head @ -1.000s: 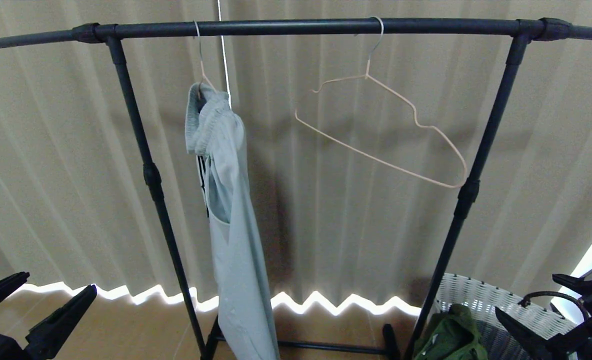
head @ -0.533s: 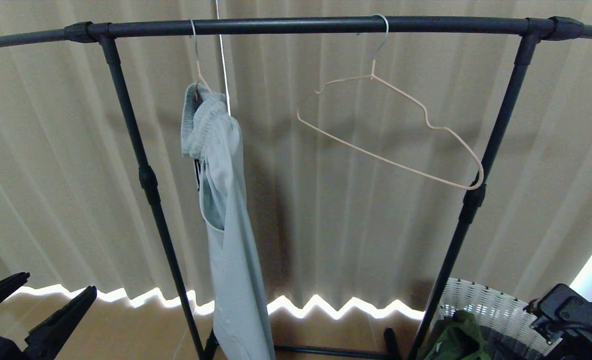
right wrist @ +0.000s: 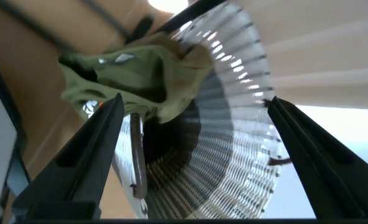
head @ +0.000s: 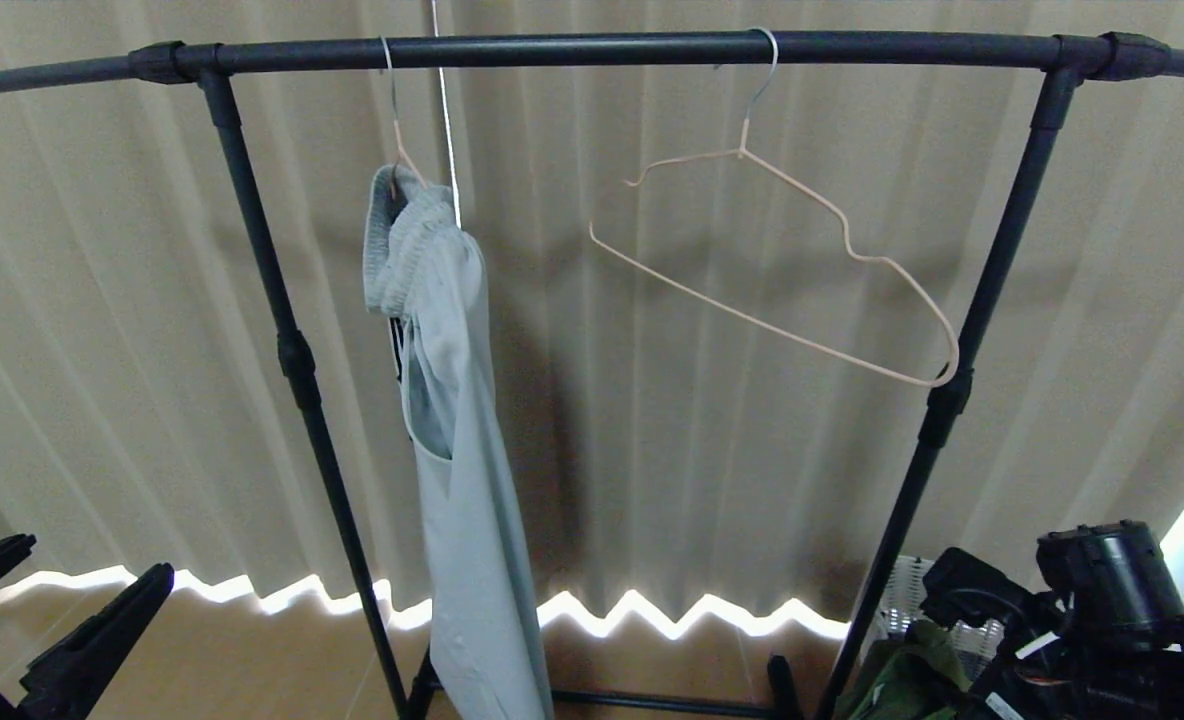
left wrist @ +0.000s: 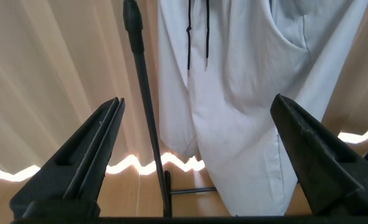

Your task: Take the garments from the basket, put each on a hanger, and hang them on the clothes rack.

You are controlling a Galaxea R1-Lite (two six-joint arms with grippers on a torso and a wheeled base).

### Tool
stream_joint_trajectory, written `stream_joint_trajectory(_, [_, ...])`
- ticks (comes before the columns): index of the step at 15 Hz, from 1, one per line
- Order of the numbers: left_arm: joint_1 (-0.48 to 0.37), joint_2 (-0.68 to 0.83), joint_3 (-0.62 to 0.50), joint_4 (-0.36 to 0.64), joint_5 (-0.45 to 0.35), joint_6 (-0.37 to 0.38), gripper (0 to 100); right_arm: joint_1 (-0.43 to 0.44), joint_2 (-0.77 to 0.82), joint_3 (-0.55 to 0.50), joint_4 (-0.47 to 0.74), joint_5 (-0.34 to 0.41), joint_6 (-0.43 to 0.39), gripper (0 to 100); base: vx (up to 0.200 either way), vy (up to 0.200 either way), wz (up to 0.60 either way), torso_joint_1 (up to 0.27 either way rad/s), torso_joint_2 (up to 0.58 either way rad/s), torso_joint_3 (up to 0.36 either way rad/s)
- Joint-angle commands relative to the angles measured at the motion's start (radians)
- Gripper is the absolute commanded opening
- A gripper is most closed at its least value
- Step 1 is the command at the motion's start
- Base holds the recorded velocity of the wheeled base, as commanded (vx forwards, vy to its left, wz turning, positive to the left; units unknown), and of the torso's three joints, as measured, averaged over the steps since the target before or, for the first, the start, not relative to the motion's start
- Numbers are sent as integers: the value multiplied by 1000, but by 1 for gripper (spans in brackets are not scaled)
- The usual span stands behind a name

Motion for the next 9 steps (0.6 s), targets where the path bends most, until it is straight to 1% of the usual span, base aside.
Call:
stream_joint_trajectory(1, [0, -3, 0, -1, 1, 0, 100, -19, 180, -37, -32, -3, -6, 100, 0, 0, 0, 0, 0, 0])
stream_joint_trajectory(2, [0, -3, 0, -1, 1, 0, 100, -40, 249, -60, -70, -11, -9, 100, 0, 0, 0, 0, 0, 0])
stream_joint_trajectory(4, [0, -3, 0, -1, 1, 0, 100, -89, 318, -89, -102, -24, -37, 100, 0, 0, 0, 0, 0, 0])
stream_joint_trajectory(5, [0, -3, 0, -1, 1, 0, 100, -115, 341, -95, -122, -24, -61, 100, 0, 0, 0, 0, 0, 0])
stream_joint_trajectory(6, [0, -3, 0, -1, 1, 0, 100, -149, 378, -101, -172, -24, -91, 100, 0, 0, 0, 0, 0, 0])
stream_joint_trajectory(7, [0, -1, 0, -1, 1, 0, 100, -155, 387, -103, -185, -23, -95, 100, 0, 0, 0, 0, 0, 0])
stream_joint_trajectory(8, [0, 0, 0, 1, 1, 0, 100, -166, 426, -103, -250, -24, -95, 100, 0, 0, 0, 0, 0, 0])
stream_joint_trajectory(9, [0, 0, 0, -1, -1, 0, 100, -166, 430, -103, -260, -24, -95, 100, 0, 0, 0, 0, 0, 0])
